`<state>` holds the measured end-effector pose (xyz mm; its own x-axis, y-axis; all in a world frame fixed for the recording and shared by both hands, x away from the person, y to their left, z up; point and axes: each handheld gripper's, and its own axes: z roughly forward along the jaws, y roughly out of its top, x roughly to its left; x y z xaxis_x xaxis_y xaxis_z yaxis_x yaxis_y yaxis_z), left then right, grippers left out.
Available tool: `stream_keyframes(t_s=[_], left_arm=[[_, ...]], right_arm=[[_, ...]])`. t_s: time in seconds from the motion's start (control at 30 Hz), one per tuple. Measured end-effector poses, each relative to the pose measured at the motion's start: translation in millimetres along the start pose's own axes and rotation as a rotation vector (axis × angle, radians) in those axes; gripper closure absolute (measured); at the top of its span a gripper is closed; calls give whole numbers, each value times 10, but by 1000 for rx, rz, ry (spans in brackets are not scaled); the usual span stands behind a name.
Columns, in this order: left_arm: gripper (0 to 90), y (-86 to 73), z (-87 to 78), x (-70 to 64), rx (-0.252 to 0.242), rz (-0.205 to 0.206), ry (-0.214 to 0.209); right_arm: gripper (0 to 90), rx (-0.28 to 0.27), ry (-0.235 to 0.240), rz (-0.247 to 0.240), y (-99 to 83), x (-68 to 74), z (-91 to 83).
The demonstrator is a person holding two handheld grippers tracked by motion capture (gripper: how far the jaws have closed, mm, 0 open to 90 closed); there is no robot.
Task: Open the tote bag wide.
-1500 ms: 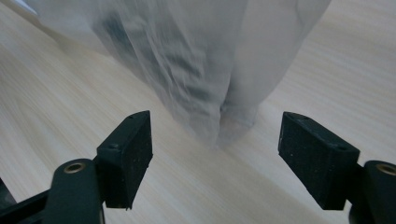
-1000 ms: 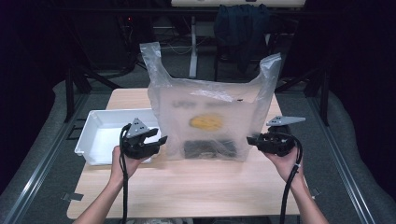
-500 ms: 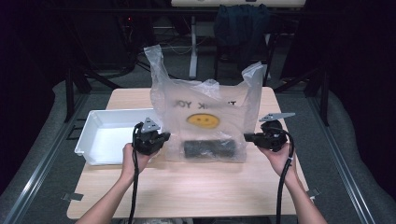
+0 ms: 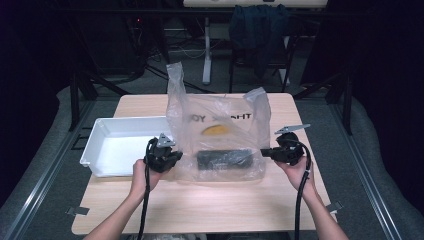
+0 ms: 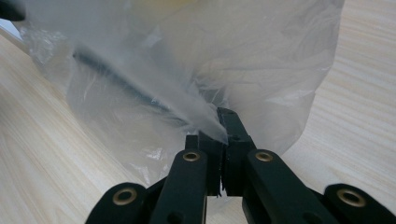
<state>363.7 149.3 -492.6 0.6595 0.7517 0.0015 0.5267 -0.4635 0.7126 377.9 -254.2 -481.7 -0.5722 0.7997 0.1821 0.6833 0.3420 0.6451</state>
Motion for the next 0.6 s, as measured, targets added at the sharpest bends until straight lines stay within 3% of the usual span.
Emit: stream_keyframes(t_s=[0.03,0.13,0.2,0.27,0.37,0.5,0.53,0.6], left_arm=[[740,10,-30,6,-9,1,3],[525,69,-147,-7,-53,5,49],[461,133,-202,-8,-96,-9,66],[457,189,-197,-12,-110,-16,62],[543,187,-108,-35,-103,-12,69],[804,87,43,-17,-78,-10,53],[842,72,73,-26,-71,-9,50],[878,59,106,-42,-67,-2,49]], right_arm=[[889,-11,19,11,-12,9,25],[890,-21,14,7,-17,13,35],[891,-28,19,8,-18,15,45],[891,-25,17,6,-16,16,52],[892,-23,26,7,-18,14,59],[888,-5,25,11,-35,7,86],[867,-7,21,9,-39,7,99],[726,-7,35,7,-38,15,99]])
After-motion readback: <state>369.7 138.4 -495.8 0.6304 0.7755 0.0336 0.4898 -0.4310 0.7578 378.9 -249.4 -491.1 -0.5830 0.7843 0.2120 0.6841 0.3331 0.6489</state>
